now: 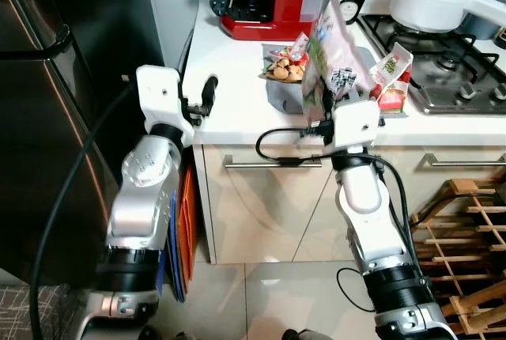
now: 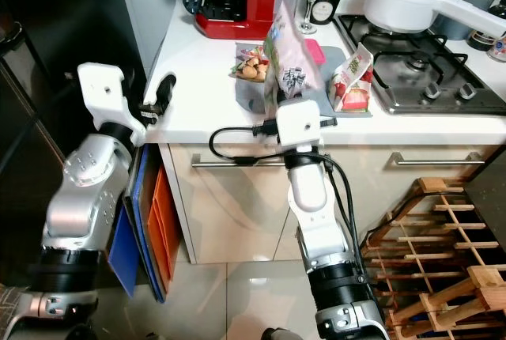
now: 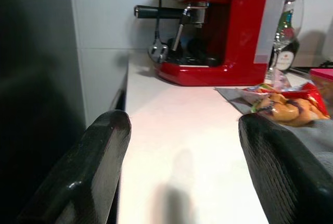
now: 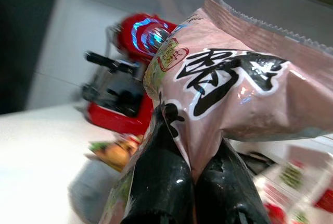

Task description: Restocking fridge

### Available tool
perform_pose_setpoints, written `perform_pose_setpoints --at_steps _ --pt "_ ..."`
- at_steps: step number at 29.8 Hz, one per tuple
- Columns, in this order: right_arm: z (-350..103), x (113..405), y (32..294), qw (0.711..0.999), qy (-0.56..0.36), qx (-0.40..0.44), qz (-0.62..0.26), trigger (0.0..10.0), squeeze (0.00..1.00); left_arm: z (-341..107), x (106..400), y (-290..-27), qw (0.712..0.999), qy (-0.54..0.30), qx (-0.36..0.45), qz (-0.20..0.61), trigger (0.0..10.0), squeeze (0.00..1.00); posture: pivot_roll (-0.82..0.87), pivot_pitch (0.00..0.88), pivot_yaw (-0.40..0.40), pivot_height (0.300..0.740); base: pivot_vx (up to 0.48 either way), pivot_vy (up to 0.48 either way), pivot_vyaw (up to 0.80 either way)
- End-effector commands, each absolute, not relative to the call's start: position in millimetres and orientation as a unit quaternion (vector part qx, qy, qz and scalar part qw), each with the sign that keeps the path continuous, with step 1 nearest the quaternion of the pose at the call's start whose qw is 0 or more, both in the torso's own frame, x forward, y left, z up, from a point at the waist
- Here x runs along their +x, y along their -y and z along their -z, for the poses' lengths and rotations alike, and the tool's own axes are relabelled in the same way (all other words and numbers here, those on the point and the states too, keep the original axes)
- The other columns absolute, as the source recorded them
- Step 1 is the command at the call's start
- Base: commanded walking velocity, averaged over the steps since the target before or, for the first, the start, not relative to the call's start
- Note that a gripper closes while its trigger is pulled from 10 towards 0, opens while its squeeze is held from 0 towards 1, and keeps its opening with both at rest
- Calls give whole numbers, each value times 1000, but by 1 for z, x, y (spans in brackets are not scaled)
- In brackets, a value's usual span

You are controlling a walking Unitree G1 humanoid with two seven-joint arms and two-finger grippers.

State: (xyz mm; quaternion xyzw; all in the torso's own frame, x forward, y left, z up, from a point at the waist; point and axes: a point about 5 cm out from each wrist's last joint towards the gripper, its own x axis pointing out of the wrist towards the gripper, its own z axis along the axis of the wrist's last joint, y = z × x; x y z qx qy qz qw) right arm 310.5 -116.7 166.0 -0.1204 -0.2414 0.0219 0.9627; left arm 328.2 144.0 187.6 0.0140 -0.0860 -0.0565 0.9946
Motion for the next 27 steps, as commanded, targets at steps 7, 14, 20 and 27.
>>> perform_pose_setpoints --at_steps 7,14,20,27 --pt "-158 315 143 971 221 -85 43 0 0 -187 332 -131 995 88 26 46 10000 0 -85 0 -32 740 -40 0 0" --pt "-138 309 147 980 181 -71 28 0 0 -180 331 -139 996 77 35 23 10000 0 -63 0 -37 740 -377 0 0" --pt "-140 318 136 982 177 -66 -17 0 0 -175 330 -136 996 77 34 12 10000 0 -68 0 -59 740 -379 0 0" --pt "-137 323 138 985 159 -51 -32 0 0 -174 332 -127 997 75 24 21 10000 0 -102 0 -27 740 -378 0 0"
